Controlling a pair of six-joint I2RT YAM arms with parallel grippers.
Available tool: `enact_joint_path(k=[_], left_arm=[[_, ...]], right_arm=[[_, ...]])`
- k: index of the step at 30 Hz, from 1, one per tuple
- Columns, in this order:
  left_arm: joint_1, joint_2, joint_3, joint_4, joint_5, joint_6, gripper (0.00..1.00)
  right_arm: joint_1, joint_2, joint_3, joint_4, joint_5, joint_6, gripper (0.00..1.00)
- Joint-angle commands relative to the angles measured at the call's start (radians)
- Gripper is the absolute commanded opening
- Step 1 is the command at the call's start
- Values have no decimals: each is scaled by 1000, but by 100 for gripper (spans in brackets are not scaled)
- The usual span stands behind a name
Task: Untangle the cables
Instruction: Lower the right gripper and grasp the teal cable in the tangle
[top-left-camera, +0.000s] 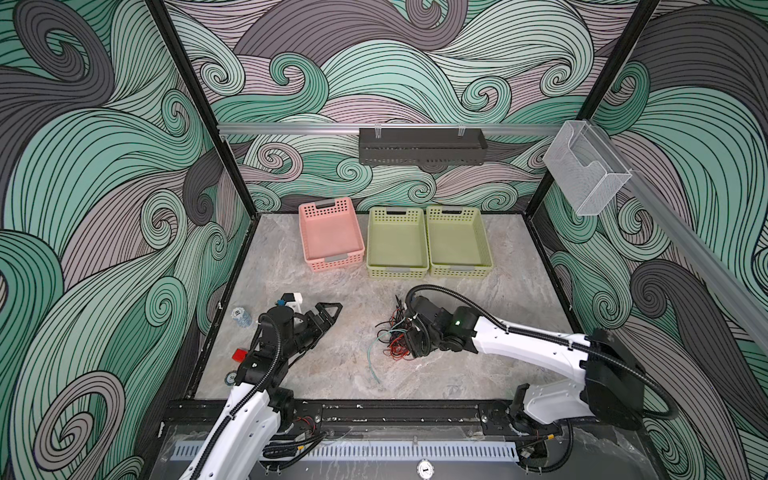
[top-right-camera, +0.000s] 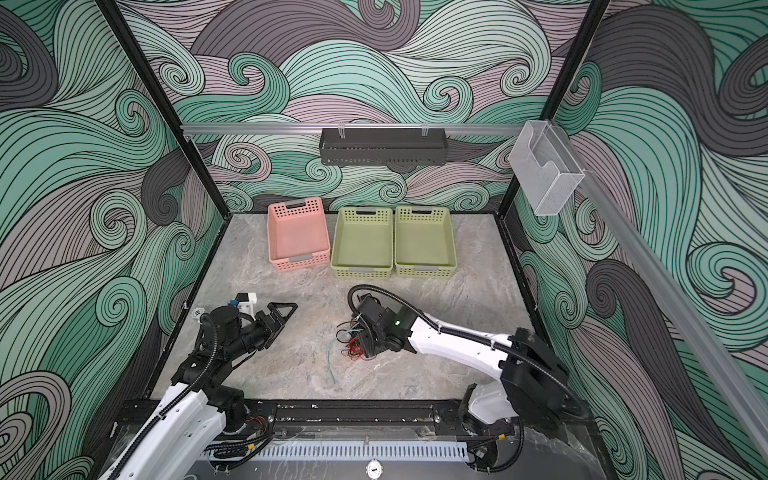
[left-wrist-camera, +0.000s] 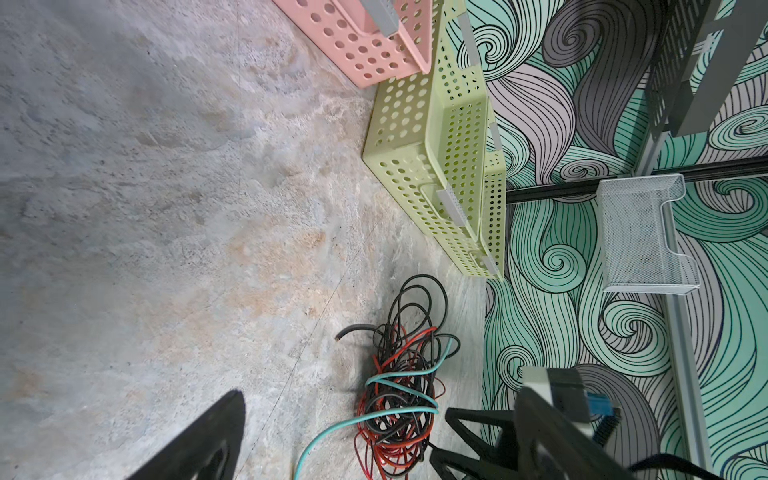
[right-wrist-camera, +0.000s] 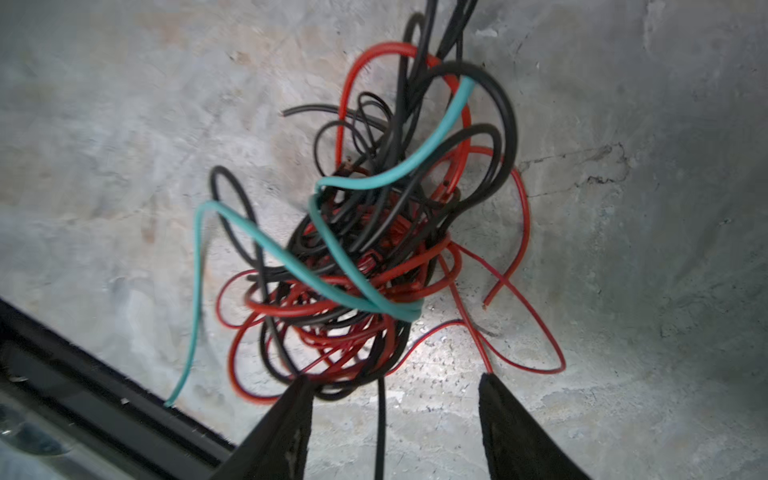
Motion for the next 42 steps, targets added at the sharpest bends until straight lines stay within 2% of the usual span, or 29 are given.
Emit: enact_joint_path(k=[1, 10, 13, 18, 21, 24, 27, 30, 34, 42], left_arm=[[-12, -8, 18, -6, -26, -8, 98], [-13, -59, 21, -63, -50, -12, 96], [-14, -68, 21, -69, -62, -16, 96], [-13, -68, 12, -80, -57, -25, 96], [-16, -71, 0, -79, -57, -29, 95], [-15, -74, -22, -51, -58, -46, 95], [-20, -64, -46, 0, -34, -54, 95], [-28, -27, -66, 65, 21, -42, 96], [-60, 43, -83, 154, 62, -32, 99], [-183, 98, -78, 310, -99, -55, 99]], right_arm=[[-5, 65, 6, -1, 94, -11, 65], [-139, 127, 107, -71, 303, -197, 62], [-181, 101, 141, -87, 330, -241, 63], [-184, 24, 192, -174, 292, -271, 62], [-167, -52, 185, -204, 247, -246, 60], [-143, -146, 140, -174, 153, -189, 60], [-131, -228, 67, -97, 7, -134, 59], [-118, -275, -22, -2, -92, -84, 51], [-86, -249, -90, 49, -119, -37, 45], [-3, -174, -192, 134, -57, 21, 44]])
